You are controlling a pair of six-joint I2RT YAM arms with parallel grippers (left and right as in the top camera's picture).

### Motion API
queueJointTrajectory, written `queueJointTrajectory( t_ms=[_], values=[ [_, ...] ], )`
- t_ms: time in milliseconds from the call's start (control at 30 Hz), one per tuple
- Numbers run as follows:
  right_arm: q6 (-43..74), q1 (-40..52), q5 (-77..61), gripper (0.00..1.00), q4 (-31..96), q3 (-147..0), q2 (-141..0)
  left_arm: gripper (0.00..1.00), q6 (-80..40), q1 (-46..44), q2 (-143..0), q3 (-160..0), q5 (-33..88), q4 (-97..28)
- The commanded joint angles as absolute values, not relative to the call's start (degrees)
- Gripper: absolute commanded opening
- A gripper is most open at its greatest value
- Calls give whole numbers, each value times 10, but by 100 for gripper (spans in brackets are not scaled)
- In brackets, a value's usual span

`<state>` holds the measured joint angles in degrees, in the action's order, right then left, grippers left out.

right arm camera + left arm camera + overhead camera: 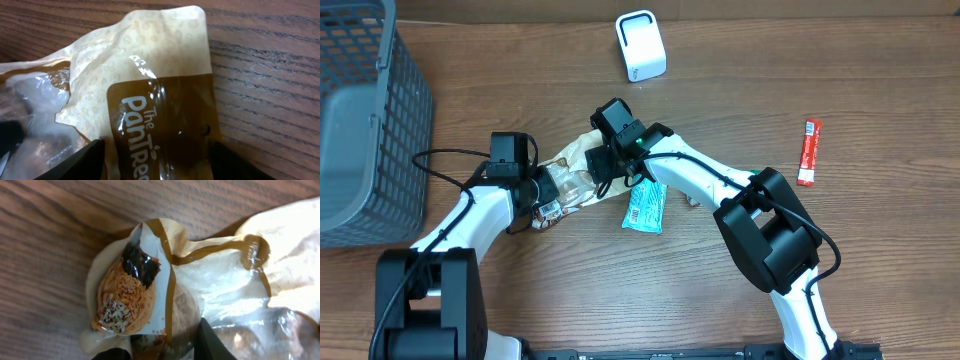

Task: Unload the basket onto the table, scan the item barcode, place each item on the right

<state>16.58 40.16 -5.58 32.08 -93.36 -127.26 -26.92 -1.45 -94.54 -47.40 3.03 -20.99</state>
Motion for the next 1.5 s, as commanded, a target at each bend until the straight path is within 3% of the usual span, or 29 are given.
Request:
queueJointTrajectory(
  t_ms=[0, 300, 467, 633, 967, 1233, 1300, 1400, 1467],
  values=[
    [158, 404, -53, 70, 318, -944, -1271, 14, -244, -5, -921, -470, 41, -229],
    [132, 378, -141, 79, 371, -961, -1200, 4, -244, 34, -804, -470, 46, -283],
    [133, 337, -273, 83, 409, -961, -1174, 4, -242, 43, -744, -470, 48, -319],
    [132, 281, -413, 84, 432, -960, -1174, 4, -237, 49, -699, -472, 128, -332],
    [72, 260, -462, 87, 467, -959, -1174, 4, -237, 60, -687, -483, 335, -325],
    [72, 276, -455, 87, 467, -958, -1178, 5, -237, 60, -688, -483, 321, -326],
    [72, 278, -455, 87, 467, -958, -1178, 11, -238, 60, -689, -483, 274, -336],
    [72, 283, -442, 87, 466, -957, -1178, 52, -240, 60, -695, -483, 208, -365],
    [72, 290, -410, 87, 467, -956, -1178, 65, -240, 60, -701, -483, 187, -385]
  ],
)
